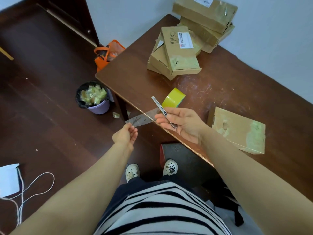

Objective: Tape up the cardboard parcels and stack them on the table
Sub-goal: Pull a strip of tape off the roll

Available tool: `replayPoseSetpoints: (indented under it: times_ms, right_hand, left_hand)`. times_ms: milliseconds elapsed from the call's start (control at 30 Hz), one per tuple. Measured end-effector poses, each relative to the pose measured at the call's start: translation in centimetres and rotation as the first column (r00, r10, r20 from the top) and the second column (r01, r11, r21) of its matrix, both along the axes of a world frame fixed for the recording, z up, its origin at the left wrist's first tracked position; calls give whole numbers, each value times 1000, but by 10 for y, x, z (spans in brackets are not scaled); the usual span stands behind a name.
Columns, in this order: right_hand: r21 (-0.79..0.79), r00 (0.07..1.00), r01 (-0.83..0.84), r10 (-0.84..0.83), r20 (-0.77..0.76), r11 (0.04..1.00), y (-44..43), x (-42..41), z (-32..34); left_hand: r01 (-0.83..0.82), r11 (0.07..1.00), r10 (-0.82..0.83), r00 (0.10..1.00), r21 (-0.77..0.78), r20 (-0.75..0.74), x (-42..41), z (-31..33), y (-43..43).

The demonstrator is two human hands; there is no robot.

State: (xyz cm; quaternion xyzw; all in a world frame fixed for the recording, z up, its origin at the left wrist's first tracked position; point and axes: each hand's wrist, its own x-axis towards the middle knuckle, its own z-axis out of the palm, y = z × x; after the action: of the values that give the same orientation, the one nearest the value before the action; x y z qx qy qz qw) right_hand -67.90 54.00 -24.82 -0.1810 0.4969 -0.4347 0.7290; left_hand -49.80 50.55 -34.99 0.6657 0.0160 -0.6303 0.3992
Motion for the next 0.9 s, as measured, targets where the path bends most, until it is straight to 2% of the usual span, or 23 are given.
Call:
replayPoseSetpoints:
  times_ms: [167,333,567,600,633,700,767,833,900]
  right_hand:
    - [11,982,64,-61,-177,998,2,4,-6]
    - [28,942,-2,12,-337,1000,2,7,-13]
    - [149,761,-167,223,-609,975,1,18,-27]
    - [150,689,-215,259,-677,965,1,19,-30]
    - [140,577,-295,293,-762,945,1,21,-32]
    - [120,313,-476,295,-903,871,2,23,-35]
    - [175,79,-565,264,-961,806,1,25,-37]
    - [247,-71,-598,257,-964,762,-3,27,-39]
    - [304,-167,-624,257,-952,720,-6,32,-41]
  left_hand:
    - [-3,1000,3,1000,9,5,1,0,0]
    - [0,1000,0,1000,7,11,0,0,1]
    - [-11,1000,11,1000,-5,24,-3,-1,0]
    - [-15,1000,15,1000,-14,25,-3,-2,1]
    - [-16,1000,17,1000,-24,25,-3,-2,2]
    - [-15,999,16,999,-37,32,-3,-2,3]
    - [-17,999,18,999,-41,43,-3,-3,3]
    - [-20,999,22,999,-45,47,-3,-4,3]
    - [-24,999,27,999,-46,45,-3,-4,3]
